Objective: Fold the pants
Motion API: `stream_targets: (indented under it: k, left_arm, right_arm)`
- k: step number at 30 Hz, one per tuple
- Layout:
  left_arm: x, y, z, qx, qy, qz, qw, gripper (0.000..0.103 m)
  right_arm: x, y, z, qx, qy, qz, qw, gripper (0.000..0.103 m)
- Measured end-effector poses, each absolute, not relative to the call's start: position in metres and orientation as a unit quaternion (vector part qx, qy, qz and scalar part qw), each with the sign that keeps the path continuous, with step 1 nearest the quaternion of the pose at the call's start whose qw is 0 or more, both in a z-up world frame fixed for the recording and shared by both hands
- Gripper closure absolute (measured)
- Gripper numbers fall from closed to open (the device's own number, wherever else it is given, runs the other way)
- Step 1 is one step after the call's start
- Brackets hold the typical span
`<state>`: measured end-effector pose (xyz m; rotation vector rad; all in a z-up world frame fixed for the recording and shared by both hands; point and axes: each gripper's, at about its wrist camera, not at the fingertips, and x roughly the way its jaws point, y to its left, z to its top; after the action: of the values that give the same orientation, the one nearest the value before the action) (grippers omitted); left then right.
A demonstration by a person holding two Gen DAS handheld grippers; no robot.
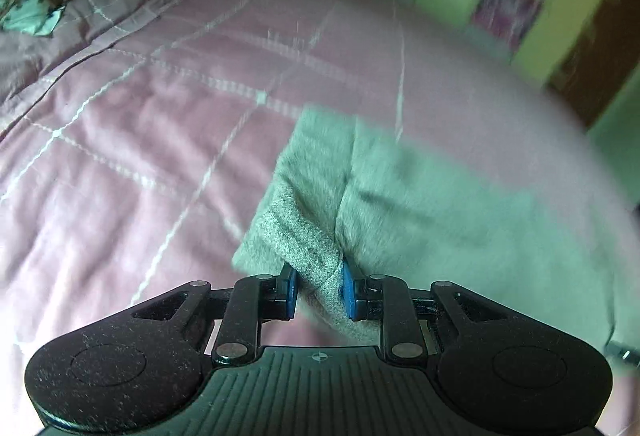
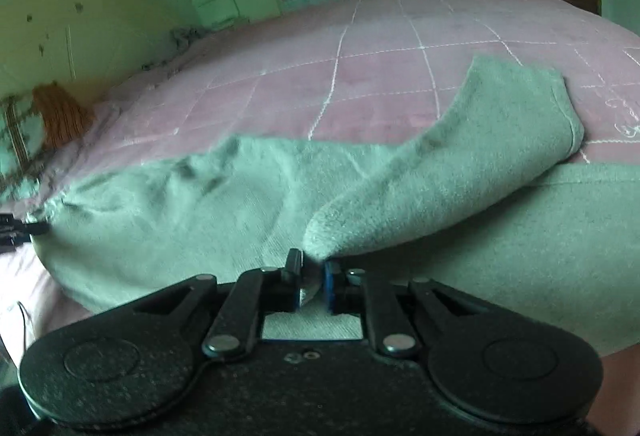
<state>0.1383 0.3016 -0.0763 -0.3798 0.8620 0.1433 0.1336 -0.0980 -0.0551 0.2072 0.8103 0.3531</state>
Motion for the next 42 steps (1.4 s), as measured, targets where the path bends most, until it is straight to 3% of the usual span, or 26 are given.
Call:
stream_targets:
  k: [1,3,4,5,6,8,12,15,19,20,21,22,27,30,33,35,36,40,42]
  left_arm:
    - [0.136,0.297,-0.073,-0.171,0.413,0.079,0.891,0.077]
    - [0.126,0.286,-0.058,-0.143,0.404,0.109,0.897,0.071]
    - [0.120,0.276,-0.048,-0.120,0.393,0.126,0.903,0.069]
    - [0.113,0.265,-0.039,-0.096,0.378,0.141,0.910,0.063]
    - [0.106,0.256,-0.032,-0.083,0.361,0.151,0.916,0.051]
    - [0.100,0.236,-0.026,-0.077,0.345,0.152,0.923,0.041]
    - [0.122,0.205,-0.052,-0.056,0.396,0.170,0.901,0.041]
    - [0.130,0.187,-0.091,-0.037,0.410,0.184,0.893,0.032]
    - [0.130,0.194,-0.091,-0.050,0.411,0.185,0.891,0.030]
    - [0.131,0.196,-0.092,-0.046,0.413,0.180,0.891,0.030]
    - [0.131,0.196,-0.092,-0.041,0.414,0.177,0.892,0.028]
    - [0.131,0.196,-0.092,-0.035,0.415,0.176,0.892,0.027]
    - [0.132,0.188,-0.094,-0.012,0.411,0.179,0.894,0.026]
    - [0.131,0.182,-0.093,0.010,0.407,0.182,0.895,0.027]
    - [0.130,0.183,-0.092,0.014,0.405,0.182,0.896,0.027]
    - [0.130,0.184,-0.092,0.008,0.404,0.182,0.896,0.027]
    - [0.130,0.184,-0.093,0.008,0.404,0.182,0.896,0.027]
    - [0.130,0.184,-0.093,0.009,0.403,0.181,0.897,0.027]
    - [0.130,0.185,-0.093,0.008,0.404,0.179,0.897,0.027]
  right_arm:
    - [0.141,-0.098,-0.066,0.099,0.425,0.166,0.884,0.084]
    - [0.148,-0.101,-0.080,0.102,0.456,0.173,0.867,0.082]
    - [0.147,-0.106,-0.073,0.107,0.450,0.172,0.870,0.070]
    - [0.143,-0.112,-0.063,0.115,0.435,0.165,0.878,0.051]
    - [0.138,-0.119,-0.052,0.118,0.410,0.154,0.891,0.047]
    - [0.133,-0.126,-0.035,0.103,0.376,0.143,0.910,0.047]
    - [0.169,-0.123,-0.026,0.059,0.373,0.114,0.919,0.048]
    - [0.208,-0.112,-0.043,0.018,0.418,0.088,0.904,0.043]
    - [0.233,-0.090,-0.072,-0.081,0.475,0.062,0.874,0.038]
    - [0.231,-0.092,-0.072,-0.094,0.468,0.069,0.876,0.045]
    - [0.229,-0.092,-0.072,-0.096,0.466,0.077,0.876,0.061]
    - [0.227,-0.096,-0.071,-0.088,0.468,0.092,0.875,0.099]
    - [0.172,-0.139,-0.055,-0.049,0.445,0.087,0.890,0.100]
    - [0.150,-0.151,-0.079,-0.045,0.473,0.086,0.876,0.097]
    - [0.147,-0.154,-0.059,-0.027,0.442,0.088,0.892,0.082]
    - [0.152,-0.150,-0.043,-0.038,0.419,0.090,0.903,0.060]
    - [0.157,-0.147,-0.040,-0.048,0.414,0.090,0.905,0.057]
    - [0.176,-0.146,-0.050,-0.090,0.431,0.089,0.894,0.057]
    - [0.173,-0.152,-0.057,-0.109,0.443,0.091,0.885,0.070]
